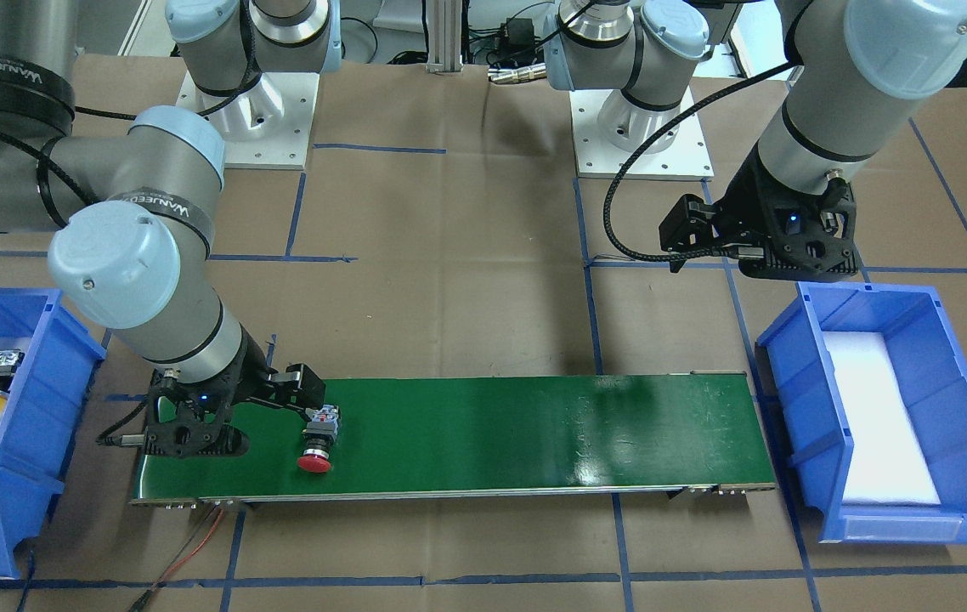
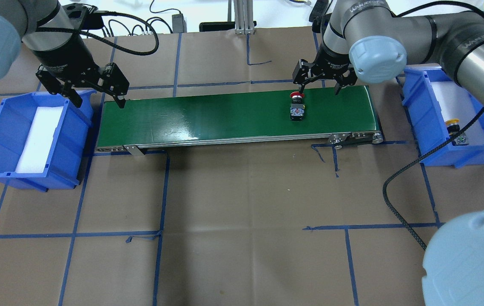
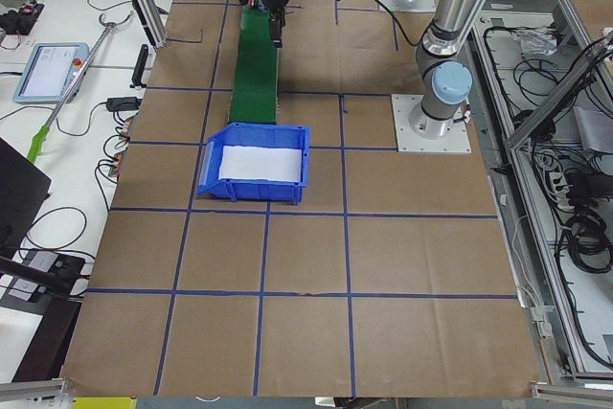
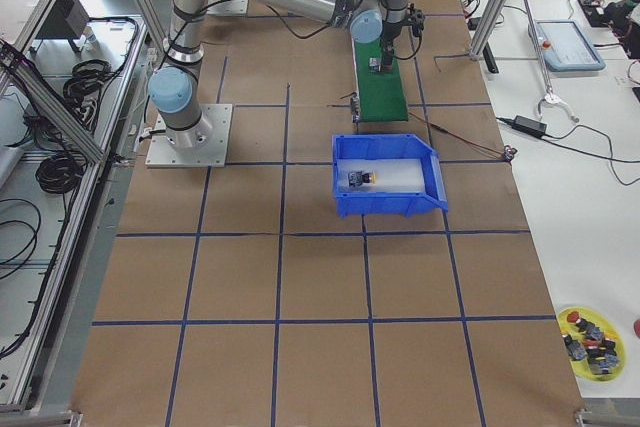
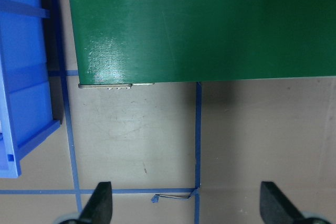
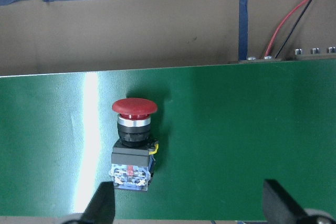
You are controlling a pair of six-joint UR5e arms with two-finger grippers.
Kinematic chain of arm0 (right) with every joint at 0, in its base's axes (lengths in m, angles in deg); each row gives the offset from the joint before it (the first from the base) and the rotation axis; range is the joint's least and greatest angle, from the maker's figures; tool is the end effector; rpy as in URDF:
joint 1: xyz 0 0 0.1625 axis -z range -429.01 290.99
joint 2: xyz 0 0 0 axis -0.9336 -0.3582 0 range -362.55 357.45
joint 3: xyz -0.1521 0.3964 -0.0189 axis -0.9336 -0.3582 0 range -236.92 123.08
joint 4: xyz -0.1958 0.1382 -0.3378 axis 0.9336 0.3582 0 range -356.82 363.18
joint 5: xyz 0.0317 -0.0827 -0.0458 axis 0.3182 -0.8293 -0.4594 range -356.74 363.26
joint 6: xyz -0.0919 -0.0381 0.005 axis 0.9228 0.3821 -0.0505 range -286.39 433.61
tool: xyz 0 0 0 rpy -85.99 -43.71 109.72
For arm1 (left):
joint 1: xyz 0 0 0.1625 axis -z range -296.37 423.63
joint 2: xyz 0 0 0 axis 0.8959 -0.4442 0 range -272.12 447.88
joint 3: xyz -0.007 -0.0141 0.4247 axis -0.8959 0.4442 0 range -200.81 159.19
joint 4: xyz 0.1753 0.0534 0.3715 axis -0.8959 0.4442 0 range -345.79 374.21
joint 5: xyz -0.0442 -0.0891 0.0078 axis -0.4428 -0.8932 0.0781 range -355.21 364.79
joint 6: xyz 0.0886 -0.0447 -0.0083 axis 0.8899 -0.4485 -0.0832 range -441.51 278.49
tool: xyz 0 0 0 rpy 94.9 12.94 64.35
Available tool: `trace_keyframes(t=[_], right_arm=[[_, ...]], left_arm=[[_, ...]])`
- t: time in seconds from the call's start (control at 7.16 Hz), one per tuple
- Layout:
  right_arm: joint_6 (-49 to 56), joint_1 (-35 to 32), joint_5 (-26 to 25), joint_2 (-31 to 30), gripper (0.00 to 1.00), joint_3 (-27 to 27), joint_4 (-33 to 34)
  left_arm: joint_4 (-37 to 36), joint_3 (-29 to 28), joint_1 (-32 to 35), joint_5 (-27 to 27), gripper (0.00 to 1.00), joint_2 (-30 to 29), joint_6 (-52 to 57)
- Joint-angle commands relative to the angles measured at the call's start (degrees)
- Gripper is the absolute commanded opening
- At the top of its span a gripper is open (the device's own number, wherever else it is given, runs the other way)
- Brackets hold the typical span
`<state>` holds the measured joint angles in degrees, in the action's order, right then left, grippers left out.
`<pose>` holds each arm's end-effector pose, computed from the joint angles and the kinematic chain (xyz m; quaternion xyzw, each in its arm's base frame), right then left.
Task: Transport two buttons from left to right
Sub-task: 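Lower the right gripper and grasp the red button on the belt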
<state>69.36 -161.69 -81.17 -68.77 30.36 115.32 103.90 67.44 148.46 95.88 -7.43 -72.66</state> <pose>0.1727 -0.6315 0.3132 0.0132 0.9987 -0.0065 0.0490 -0.0836 -0.5345 0.4562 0.0324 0.9990 0.0292 0.0060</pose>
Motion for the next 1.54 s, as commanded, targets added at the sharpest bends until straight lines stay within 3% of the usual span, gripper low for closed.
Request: trace_keyframes(t=[0.0, 0.56, 0.7, 0.84, 1.12, 1.4], right_arm=[[-0.1, 0.0, 0.0, 2.0, 1.00, -0.2, 0.5], [0.3, 0.0, -0.3, 5.5, 0.99, -0.2, 1.8], [0.6, 0.0, -0.8, 6.1, 0.93, 0.2, 4.1], [0.9, 0.0, -1.0, 6.3, 0.69, 0.0, 4.4], [1.3, 0.1, -3.3, 5.7, 0.07, -0.2, 0.4], [2.7, 0.6, -6.9, 4.5, 0.04, -0.8, -1.9]], left_arm=[[-0.7, -0.3, 0.0, -0.1, 1.00, 0.1, -2.0], [-0.5, -0.4, 0.3, -0.5, 1.00, 0.2, -3.7], [-0.3, -0.5, 0.3, -0.5, 1.00, 0.2, -4.0], [-0.3, -0.6, 0.4, -0.6, 1.00, 0.1, -5.1], [-0.2, -0.8, 0.4, -0.6, 1.00, 0.1, -5.2], [-0.2, -0.8, 0.4, -0.6, 1.00, -0.1, -5.2]])
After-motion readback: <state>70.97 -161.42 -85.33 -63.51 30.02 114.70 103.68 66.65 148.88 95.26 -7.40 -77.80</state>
